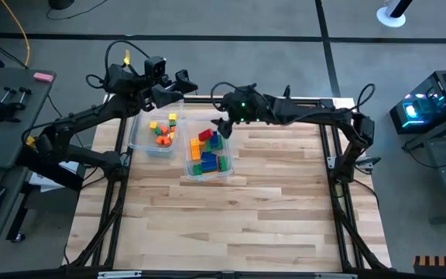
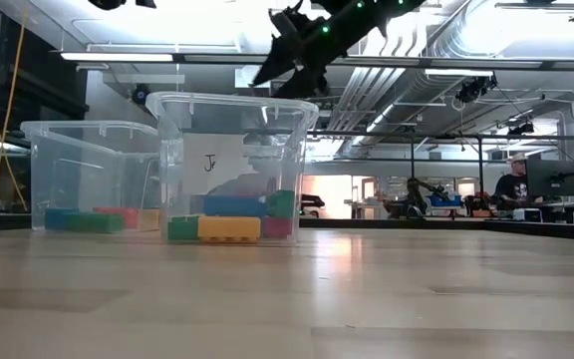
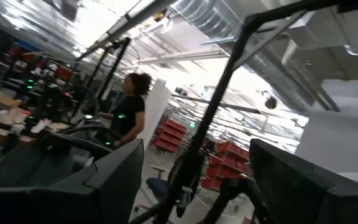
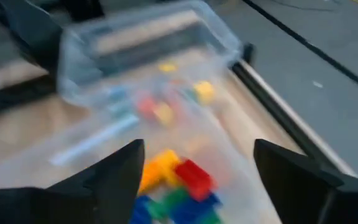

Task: Sort blocks by size
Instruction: Adjust the transparent bins to the top center of the table

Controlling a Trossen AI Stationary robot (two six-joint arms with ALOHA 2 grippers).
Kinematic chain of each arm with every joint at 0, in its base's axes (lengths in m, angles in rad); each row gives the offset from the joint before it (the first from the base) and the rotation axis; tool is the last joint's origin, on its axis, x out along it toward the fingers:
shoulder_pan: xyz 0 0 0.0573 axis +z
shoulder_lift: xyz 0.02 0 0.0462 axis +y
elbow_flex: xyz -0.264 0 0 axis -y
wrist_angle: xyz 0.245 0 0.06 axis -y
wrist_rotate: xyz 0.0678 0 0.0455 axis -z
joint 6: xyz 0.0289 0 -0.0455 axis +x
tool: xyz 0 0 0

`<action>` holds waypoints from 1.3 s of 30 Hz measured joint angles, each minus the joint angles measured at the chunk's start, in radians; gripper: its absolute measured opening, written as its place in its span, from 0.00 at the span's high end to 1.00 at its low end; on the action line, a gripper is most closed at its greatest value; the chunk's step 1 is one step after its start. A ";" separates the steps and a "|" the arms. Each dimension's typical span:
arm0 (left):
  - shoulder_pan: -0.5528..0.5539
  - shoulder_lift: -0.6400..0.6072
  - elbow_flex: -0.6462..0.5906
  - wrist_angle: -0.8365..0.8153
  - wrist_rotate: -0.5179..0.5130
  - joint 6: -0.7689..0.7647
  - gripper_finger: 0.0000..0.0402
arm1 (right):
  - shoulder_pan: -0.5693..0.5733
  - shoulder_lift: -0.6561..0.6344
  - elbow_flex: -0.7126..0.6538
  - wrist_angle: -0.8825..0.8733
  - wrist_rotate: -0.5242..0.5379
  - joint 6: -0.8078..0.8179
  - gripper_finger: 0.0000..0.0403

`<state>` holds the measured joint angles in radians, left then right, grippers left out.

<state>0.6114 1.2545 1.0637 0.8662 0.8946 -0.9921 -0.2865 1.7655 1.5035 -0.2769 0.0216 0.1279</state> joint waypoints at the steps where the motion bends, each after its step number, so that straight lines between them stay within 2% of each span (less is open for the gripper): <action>1: 0.005 0.000 0.000 -0.012 -0.004 0.008 0.30 | -0.008 -0.001 0.019 -0.049 0.022 -0.019 0.29; 4: 0.004 -0.001 0.000 -0.114 -0.016 0.118 0.30 | -0.043 -0.011 0.065 -0.199 0.095 -0.090 0.45; 7: -0.029 -0.001 0.000 -0.371 -0.044 0.347 0.32 | -0.094 -0.042 0.091 -0.313 0.153 -0.136 0.67; 10: -0.069 0.000 0.000 -0.724 -0.208 0.643 0.42 | -0.158 -0.097 0.091 -0.402 0.160 -0.155 0.92; 11: -0.080 0.000 0.000 -0.831 -0.290 0.722 0.48 | -0.178 -0.118 0.086 -0.431 0.159 -0.155 0.96; 14: -0.107 0.013 0.000 -1.068 -0.508 0.843 0.70 | -0.243 -0.188 0.084 -0.509 0.160 -0.134 0.94; 16: -0.116 0.032 0.000 -1.146 -0.556 0.845 0.89 | -0.278 -0.232 0.084 -0.533 0.161 -0.128 0.93; 18: -0.123 0.057 0.000 -1.166 -0.567 0.836 0.96 | -0.304 -0.265 0.084 -0.532 0.161 -0.128 0.95; 20: -0.124 0.100 0.015 -1.212 -0.586 0.846 0.98 | -0.316 -0.285 0.084 -0.527 0.160 -0.122 0.98; 23: -0.124 0.216 0.071 -1.396 -0.627 0.900 1.00 | -0.318 -0.298 0.084 -0.527 0.159 -0.096 0.98; 28: -0.154 0.378 0.232 -1.685 -0.842 1.076 1.00 | -0.309 -0.299 0.084 -0.538 0.157 -0.077 0.99; 33: -0.169 0.474 0.334 -1.774 -0.974 1.170 1.00 | -0.292 -0.299 0.084 -0.537 0.154 -0.059 0.99; 39: -0.144 0.565 0.364 -1.810 -1.108 1.253 1.00 | -0.275 -0.299 0.083 -0.550 0.154 -0.052 1.00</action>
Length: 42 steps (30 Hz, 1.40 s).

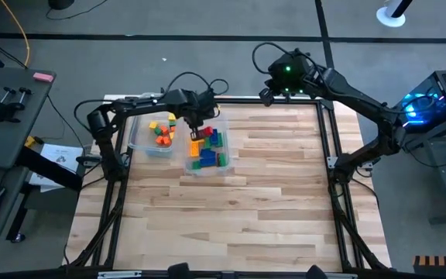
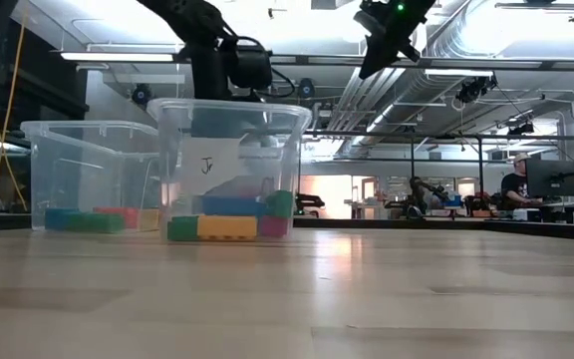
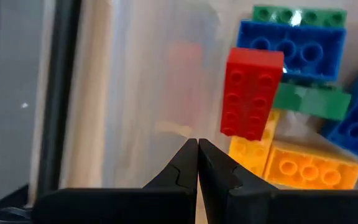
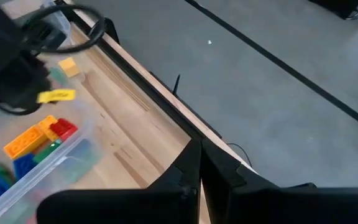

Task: Sort blocks by size
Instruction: Adjust the transparent bins to the top center of the table

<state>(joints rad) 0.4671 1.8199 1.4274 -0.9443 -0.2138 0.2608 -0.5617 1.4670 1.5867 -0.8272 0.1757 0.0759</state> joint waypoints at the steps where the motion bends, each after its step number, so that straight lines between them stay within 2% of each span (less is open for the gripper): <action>1: 0.008 0.006 0.009 0.008 -0.008 0.004 1.00 | 0.002 0.000 0.000 0.000 0.000 0.003 1.00; 10: 0.112 0.035 0.084 0.127 -0.063 0.081 1.00 | 0.002 0.000 0.000 -0.004 0.000 0.003 1.00; 14: 0.146 0.032 0.125 0.103 -0.042 0.092 1.00 | 0.002 0.000 0.000 -0.014 -0.009 0.003 1.00; 20: 0.141 -0.078 0.158 0.047 0.155 0.082 1.00 | 0.002 0.000 0.000 -0.017 -0.021 -0.004 1.00; 22: 0.135 -0.138 0.158 0.028 0.265 0.096 1.00 | 0.002 0.000 0.000 -0.017 -0.021 -0.004 1.00; 25: 0.128 -0.249 0.143 0.034 0.484 0.101 1.00 | 0.002 0.000 0.000 -0.016 -0.023 -0.005 1.00; 28: 0.113 -0.398 0.032 0.183 0.661 0.034 1.00 | 0.002 0.000 0.000 -0.016 -0.023 -0.013 1.00; 30: 0.085 -0.503 -0.083 0.331 0.677 -0.056 1.00 | 0.002 0.000 0.000 -0.016 -0.023 -0.014 1.00; 36: -0.038 -0.791 -0.539 0.848 0.556 -0.383 1.00 | 0.002 0.000 0.000 -0.016 -0.027 -0.010 1.00; 39: -0.096 -0.884 -0.760 1.132 0.494 -0.562 1.00 | 0.002 0.000 0.000 -0.016 -0.031 0.005 1.00; 42: -0.147 -0.943 -0.929 1.419 0.404 -0.682 1.00 | 0.002 0.001 0.000 -0.016 -0.035 0.021 1.00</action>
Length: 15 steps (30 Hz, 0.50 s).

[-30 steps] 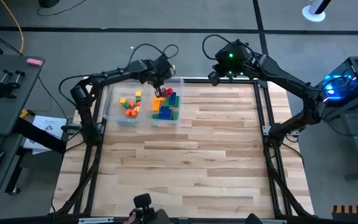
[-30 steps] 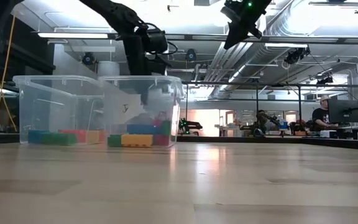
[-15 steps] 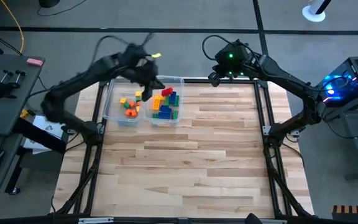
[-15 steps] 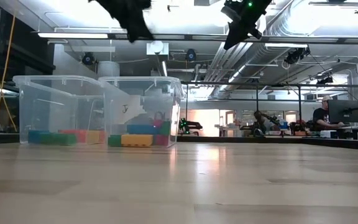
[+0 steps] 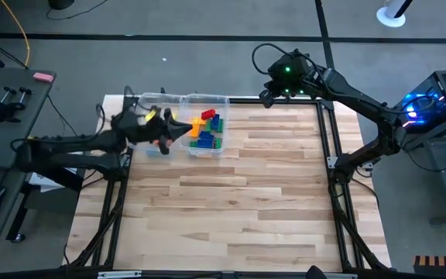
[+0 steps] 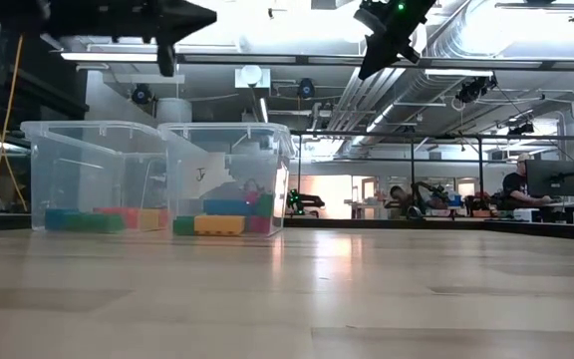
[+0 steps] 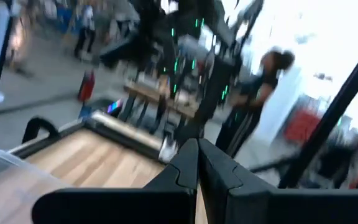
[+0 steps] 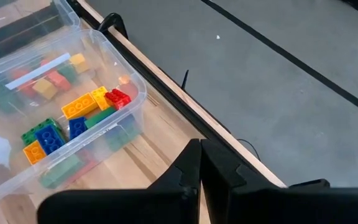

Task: Sort blocks by size
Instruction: Adjust the transparent bins to the top center of the table

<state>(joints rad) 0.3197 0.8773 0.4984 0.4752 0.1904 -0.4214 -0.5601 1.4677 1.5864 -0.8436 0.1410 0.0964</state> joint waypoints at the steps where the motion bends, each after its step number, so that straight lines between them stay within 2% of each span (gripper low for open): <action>1: -0.014 -0.009 -0.041 0.069 -0.030 -0.016 1.00 | 0.000 0.000 0.000 0.000 0.000 0.001 1.00; 4: -0.040 -0.017 -0.109 0.151 -0.073 -0.020 1.00 | 0.000 0.000 0.000 0.000 0.000 0.026 1.00; 6: -0.036 -0.016 -0.113 0.123 -0.086 -0.001 1.00 | 0.000 0.000 0.000 0.000 0.000 0.045 1.00; 8: -0.018 -0.016 -0.112 0.083 -0.142 0.029 1.00 | 0.000 0.000 0.000 0.000 0.000 0.060 1.00; 11: 0.044 -0.021 -0.069 -0.112 -0.234 0.036 1.00 | 0.001 0.000 0.000 0.000 0.000 0.064 1.00; 15: 0.158 -0.011 0.103 -0.503 -0.195 0.129 1.00 | 0.005 0.000 0.000 -0.006 0.000 0.064 1.00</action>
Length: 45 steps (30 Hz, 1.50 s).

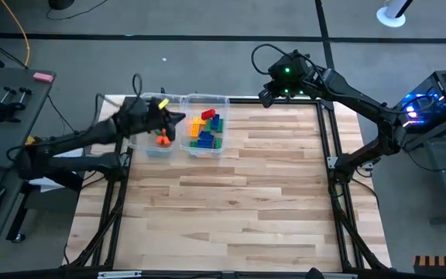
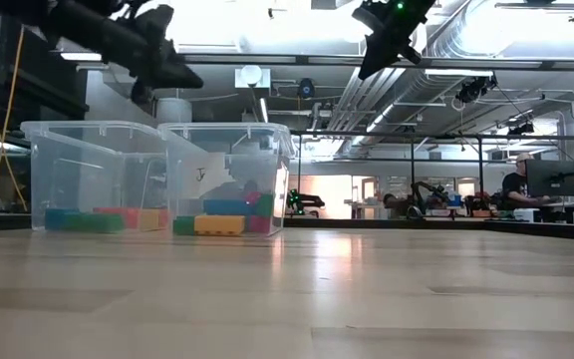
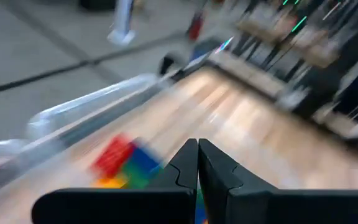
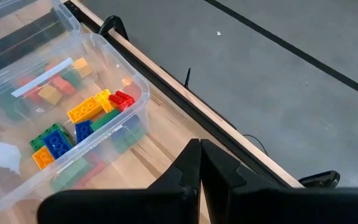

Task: Sort blocks by size
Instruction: Adjust the transparent bins to the top center of the table, then return to Home Position

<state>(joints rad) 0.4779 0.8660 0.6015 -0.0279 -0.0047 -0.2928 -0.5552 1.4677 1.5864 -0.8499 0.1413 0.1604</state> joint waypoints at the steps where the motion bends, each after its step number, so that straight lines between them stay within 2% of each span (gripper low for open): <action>1: 0.027 0.010 0.049 -0.104 0.001 0.032 1.00 | 0.000 0.000 0.000 0.000 0.000 0.001 1.00; 5: 0.129 0.075 0.231 -0.450 -0.032 0.083 1.00 | 0.001 0.000 0.000 -0.002 0.000 0.022 1.00; 8: 0.190 0.151 0.304 -0.662 -0.009 0.078 1.00 | 0.001 0.000 0.000 -0.009 0.000 0.017 1.00; 13: 0.216 0.318 0.308 -0.789 0.044 0.055 1.00 | 0.001 0.000 0.000 -0.010 -0.001 0.014 1.00; 17: 0.200 0.409 0.308 -0.685 0.044 0.050 1.00 | 0.001 0.000 0.000 -0.029 -0.006 0.013 1.00; 28: 0.142 0.536 0.309 -0.386 0.083 -0.012 1.00 | 0.002 0.000 0.000 -0.083 -0.021 -0.004 1.00; 34: 0.102 0.628 0.313 -0.229 0.154 -0.054 1.00 | 0.002 0.000 0.000 -0.082 -0.021 -0.026 1.00; 41: 0.065 0.737 0.445 -0.236 0.156 -0.016 1.00 | 0.002 0.000 0.000 -0.082 -0.021 -0.038 1.00; 45: 0.085 0.726 0.567 -0.341 0.152 0.092 1.00 | 0.002 0.000 0.000 -0.083 -0.021 -0.038 1.00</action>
<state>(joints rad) 0.5626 1.5925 1.1681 -0.3685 0.1472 -0.2009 -0.5533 1.4677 1.5860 -0.9325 0.1200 0.1226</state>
